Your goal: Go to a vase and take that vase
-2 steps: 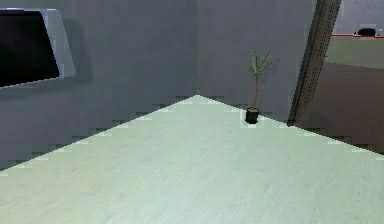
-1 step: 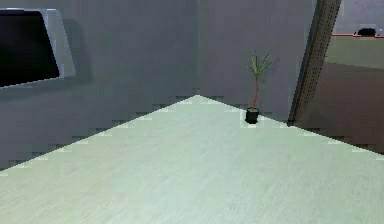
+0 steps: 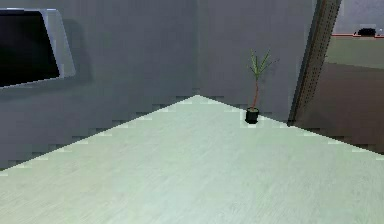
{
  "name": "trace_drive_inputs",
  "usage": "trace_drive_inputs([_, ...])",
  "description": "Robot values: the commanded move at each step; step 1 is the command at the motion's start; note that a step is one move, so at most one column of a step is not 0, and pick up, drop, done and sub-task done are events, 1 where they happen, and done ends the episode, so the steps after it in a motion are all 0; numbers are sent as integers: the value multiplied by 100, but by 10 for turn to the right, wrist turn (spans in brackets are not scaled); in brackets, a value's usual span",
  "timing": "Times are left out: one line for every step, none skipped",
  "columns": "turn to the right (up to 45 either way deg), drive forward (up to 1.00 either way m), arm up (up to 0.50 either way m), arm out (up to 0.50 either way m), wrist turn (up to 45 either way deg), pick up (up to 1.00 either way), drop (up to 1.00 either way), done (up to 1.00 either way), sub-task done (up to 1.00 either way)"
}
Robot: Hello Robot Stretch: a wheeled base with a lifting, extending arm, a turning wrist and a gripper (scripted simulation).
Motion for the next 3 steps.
trace_drive_inputs([0,0,0,0,450,0,0,0,0])
trace_drive_inputs([0,0,0,0,450,0,0,0,0])
trace_drive_inputs([0,0,0,0,450,0,0,0,0])
